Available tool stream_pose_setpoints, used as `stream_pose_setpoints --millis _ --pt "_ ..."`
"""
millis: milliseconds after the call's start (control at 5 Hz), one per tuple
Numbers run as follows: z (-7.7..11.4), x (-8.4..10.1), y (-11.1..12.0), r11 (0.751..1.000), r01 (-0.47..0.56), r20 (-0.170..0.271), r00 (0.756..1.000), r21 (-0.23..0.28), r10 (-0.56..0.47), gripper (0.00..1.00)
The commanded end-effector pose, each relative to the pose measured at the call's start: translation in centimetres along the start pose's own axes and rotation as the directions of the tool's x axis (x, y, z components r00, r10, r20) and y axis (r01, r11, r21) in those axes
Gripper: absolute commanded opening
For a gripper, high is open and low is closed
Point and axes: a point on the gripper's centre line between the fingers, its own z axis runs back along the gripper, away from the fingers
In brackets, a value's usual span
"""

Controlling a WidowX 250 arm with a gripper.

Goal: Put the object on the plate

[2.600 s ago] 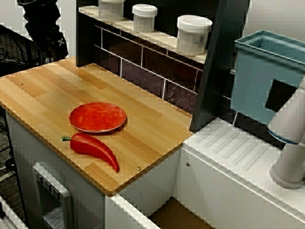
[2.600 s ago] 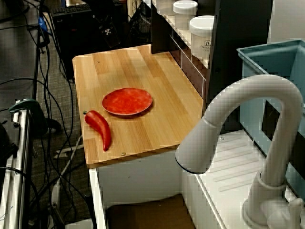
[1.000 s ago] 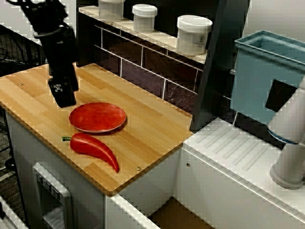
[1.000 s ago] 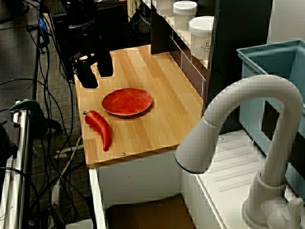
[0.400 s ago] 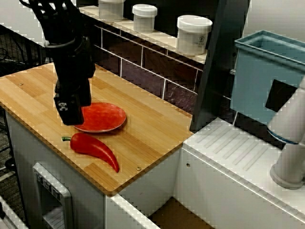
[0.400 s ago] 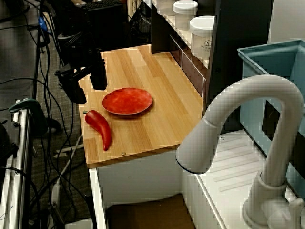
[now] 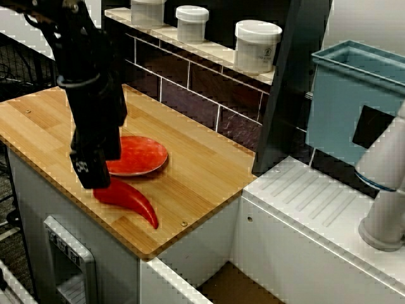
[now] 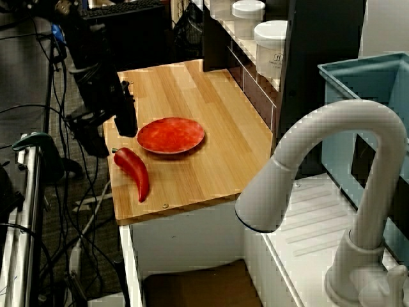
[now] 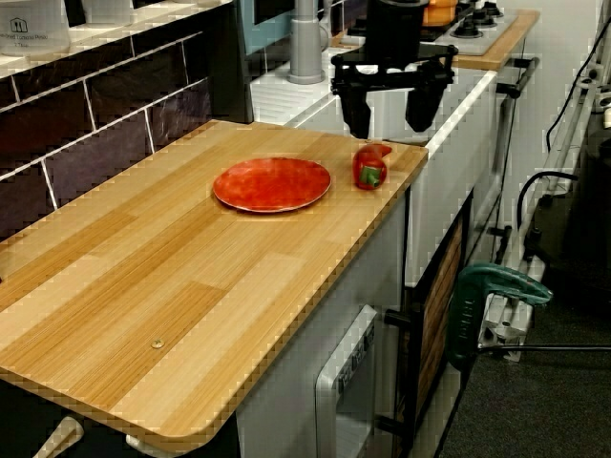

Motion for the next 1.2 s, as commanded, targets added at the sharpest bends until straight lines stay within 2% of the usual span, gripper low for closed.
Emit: stream_pose_setpoints --millis 0,400,800,1000 --pt "-2.9 1.0 1.1 0.999 -0.028 -0.021 0.999 0.047 0.029 1.0" --pt "-3.4 1.8 1.8 0.998 -0.034 -0.022 0.999 0.061 0.035 1.0" --pt "-3.8 1.0 2.0 0.993 -0.074 -0.021 0.997 0.091 0.076 1.0" --pt "-3.3 0.7 2.0 0.989 -0.109 0.003 0.994 0.097 0.11 0.0"
